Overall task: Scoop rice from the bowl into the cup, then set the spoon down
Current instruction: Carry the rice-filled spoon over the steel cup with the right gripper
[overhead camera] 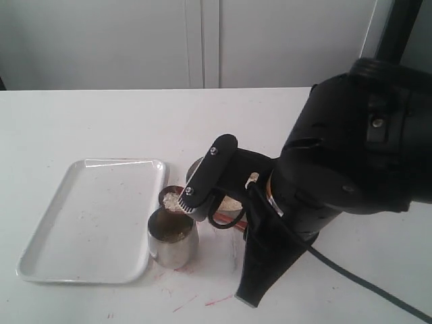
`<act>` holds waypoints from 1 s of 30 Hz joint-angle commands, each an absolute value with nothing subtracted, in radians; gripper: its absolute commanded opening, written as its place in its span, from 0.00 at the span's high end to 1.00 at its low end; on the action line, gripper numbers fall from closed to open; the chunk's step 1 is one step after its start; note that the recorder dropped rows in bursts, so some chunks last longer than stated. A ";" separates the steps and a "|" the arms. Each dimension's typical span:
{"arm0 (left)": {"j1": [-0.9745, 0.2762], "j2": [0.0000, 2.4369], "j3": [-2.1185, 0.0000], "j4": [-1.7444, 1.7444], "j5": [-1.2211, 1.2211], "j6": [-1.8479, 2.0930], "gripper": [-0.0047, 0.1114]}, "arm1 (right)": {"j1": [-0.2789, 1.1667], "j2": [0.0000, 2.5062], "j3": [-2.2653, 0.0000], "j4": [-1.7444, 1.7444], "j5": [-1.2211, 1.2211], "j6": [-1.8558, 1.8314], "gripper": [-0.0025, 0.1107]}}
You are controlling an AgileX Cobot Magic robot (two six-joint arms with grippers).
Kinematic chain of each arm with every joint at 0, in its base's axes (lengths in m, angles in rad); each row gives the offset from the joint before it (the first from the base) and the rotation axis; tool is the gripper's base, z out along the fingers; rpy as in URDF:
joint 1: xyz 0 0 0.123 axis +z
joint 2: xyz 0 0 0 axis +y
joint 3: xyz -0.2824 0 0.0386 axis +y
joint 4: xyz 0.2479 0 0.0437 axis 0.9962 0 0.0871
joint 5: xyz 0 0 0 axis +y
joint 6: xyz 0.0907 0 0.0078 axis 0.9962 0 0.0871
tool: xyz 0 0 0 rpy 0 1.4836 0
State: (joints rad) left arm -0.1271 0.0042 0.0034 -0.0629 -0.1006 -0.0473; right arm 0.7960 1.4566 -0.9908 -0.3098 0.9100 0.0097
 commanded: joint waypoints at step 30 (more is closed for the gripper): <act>-0.130 0.000 0.000 -0.067 -0.105 -0.049 0.84 | 0.807 1.444 -0.985 -0.476 0.889 -0.050 0.98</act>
State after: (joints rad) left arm -0.1271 0.0042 0.0034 -0.0629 -0.1006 -0.0473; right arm 0.8027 1.4566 -0.9908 -0.4660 0.8784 -0.0204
